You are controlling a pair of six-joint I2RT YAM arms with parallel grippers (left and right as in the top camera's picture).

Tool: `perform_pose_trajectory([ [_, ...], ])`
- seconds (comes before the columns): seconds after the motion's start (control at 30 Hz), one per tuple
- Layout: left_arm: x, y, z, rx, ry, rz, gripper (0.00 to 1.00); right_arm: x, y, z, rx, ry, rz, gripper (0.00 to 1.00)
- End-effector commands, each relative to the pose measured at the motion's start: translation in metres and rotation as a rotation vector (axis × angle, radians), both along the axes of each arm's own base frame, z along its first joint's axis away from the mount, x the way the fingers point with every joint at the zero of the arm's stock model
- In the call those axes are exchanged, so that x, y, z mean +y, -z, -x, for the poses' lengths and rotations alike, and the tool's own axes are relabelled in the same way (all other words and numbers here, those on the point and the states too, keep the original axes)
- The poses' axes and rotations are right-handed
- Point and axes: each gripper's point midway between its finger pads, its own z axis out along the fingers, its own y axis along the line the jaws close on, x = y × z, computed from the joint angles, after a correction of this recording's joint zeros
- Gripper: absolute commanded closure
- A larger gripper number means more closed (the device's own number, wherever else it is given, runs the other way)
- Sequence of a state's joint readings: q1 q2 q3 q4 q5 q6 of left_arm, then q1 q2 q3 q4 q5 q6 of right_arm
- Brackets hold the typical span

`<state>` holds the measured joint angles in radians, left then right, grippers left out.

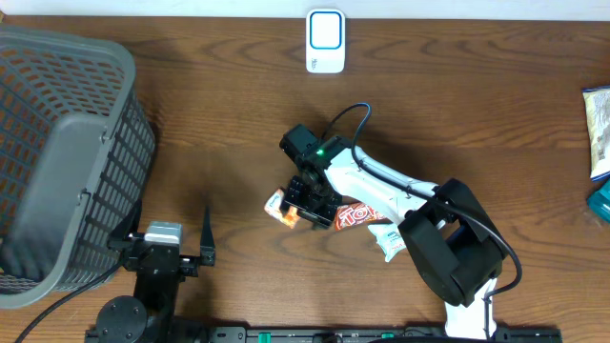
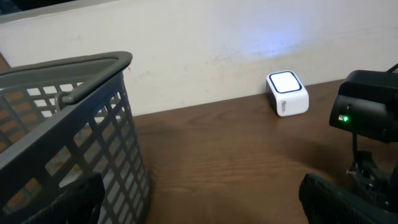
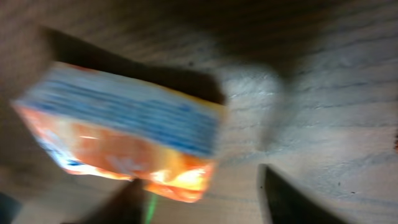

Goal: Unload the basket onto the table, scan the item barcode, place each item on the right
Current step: 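Reach the right gripper to the orange Kleenex pack and grasp it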

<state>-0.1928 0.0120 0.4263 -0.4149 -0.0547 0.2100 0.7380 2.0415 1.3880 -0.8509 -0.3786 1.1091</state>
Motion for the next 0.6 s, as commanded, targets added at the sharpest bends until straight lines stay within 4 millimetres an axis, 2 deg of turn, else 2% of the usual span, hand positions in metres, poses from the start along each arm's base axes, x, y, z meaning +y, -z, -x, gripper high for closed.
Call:
perform_pose_trajectory([
  [0.0,-0.001,-0.002,0.0,-0.006,0.004,0.006,0.0,-0.006,0.007,0.0,-0.008,0.022,0.044,0.19],
  [0.13,-0.001,-0.002,0.0,-0.006,0.004,0.006,0.0,-0.006,0.008,-0.005,-0.02,0.048,0.052,0.15],
  [0.17,-0.001,-0.002,0.0,-0.006,0.004,0.006,0.0,-0.006,0.008,-0.007,-0.033,0.049,0.051,0.16],
  [0.23,-0.001,-0.002,0.0,-0.006,0.004,0.006,0.0,-0.002,0.007,-0.008,-0.033,0.048,0.031,0.27],
  [0.43,-0.001,-0.002,0.0,-0.006,0.004,0.006,0.0,0.01,0.003,-0.014,-0.047,0.047,-0.032,0.25],
  [0.57,-0.001,-0.002,0.0,-0.006,0.004,0.006,0.0,0.012,0.0,-0.014,-0.047,0.042,-0.046,0.27],
])
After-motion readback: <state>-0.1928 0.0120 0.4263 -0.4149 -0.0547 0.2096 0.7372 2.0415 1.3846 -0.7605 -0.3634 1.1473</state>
